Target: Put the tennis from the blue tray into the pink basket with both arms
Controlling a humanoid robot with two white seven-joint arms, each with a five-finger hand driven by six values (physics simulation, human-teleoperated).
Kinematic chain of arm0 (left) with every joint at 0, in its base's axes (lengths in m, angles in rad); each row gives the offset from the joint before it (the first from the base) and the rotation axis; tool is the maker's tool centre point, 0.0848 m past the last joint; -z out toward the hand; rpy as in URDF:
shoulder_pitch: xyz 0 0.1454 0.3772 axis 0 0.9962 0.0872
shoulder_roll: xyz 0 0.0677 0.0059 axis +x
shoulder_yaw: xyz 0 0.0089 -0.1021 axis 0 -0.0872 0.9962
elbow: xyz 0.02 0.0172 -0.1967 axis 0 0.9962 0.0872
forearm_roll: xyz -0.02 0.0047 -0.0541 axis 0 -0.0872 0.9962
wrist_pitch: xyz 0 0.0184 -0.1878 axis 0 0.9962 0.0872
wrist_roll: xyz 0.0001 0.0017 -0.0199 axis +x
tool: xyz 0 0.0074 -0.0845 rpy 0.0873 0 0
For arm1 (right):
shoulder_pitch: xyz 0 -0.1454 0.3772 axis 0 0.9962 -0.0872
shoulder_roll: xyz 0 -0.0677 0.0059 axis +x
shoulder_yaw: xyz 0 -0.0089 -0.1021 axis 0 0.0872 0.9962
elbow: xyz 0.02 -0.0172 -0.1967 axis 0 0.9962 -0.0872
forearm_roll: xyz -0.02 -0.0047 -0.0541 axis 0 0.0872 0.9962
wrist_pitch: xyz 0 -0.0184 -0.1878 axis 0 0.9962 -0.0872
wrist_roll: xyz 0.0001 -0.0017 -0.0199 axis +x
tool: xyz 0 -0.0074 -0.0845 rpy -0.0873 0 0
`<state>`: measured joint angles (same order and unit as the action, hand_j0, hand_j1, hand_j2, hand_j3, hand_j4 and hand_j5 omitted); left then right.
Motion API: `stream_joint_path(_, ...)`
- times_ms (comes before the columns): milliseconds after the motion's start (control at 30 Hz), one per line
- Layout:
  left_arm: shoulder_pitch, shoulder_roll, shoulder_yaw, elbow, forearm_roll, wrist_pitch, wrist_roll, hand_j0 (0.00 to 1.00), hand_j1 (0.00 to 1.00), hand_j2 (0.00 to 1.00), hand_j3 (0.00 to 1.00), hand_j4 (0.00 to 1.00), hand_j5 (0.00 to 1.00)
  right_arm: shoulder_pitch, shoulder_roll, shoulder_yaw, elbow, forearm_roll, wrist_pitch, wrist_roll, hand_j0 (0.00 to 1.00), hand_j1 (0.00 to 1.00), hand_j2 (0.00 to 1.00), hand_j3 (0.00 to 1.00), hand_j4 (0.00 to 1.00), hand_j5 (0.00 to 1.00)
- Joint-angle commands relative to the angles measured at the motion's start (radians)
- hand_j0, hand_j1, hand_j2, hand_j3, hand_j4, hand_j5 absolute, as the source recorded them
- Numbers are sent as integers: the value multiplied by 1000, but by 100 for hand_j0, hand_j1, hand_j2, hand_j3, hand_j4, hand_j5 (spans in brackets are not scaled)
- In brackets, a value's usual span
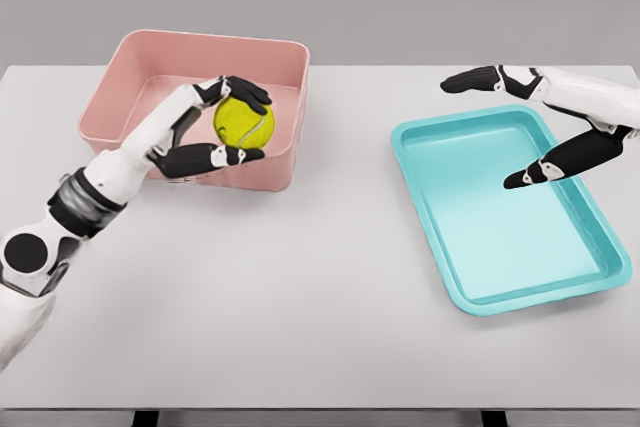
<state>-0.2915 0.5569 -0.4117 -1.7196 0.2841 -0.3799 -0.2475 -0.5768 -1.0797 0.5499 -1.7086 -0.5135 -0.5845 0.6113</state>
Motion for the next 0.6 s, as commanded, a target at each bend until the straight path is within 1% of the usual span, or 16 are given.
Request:
stream_joint_path(0,-2,-14,7,25,6,35,1,49,49,49,49,49,49,0,0,-1,1,-8,3,0,100,100,100,100,100,100)
stream_joint_path(33,-3,-14,10,29,6,45,1,49,49,49,49,49,49,0,0,-1,1,-8,3,0,100,100,100,100,100,100)
stream_joint_path(100,-31,-35,16,64,4,84,1,49,49,49,49,49,49,0,-2,-1,0,-8,3,0,100,100,100,100,100,100)
stream_joint_path(167,-44,-37,14,94,4,101,1,49,49,49,49,49,49,0,-2,-1,0,-8,3,0,100,100,100,100,100,100)
stream_joint_path(267,-77,-71,13,143,3,124,1,49,49,49,49,49,49,0,0,-1,0,-8,9,0,100,100,100,100,100,100)
stream_joint_path(333,-87,-72,13,175,1,128,1,49,49,49,49,49,49,0,0,-1,0,-8,11,0,100,100,100,100,100,100)
stream_joint_path(400,-109,-95,11,209,0,128,1,49,49,49,49,49,49,0,0,-1,0,-8,11,0,100,100,100,100,100,100)
stream_joint_path(533,-130,-103,10,239,-2,156,1,49,49,49,49,49,49,0,0,1,0,-8,11,0,100,100,100,100,100,100)
stream_joint_path(567,-143,-110,8,261,-2,157,-1,49,49,49,49,49,49,0,0,-1,0,-8,11,0,100,100,100,100,100,100)
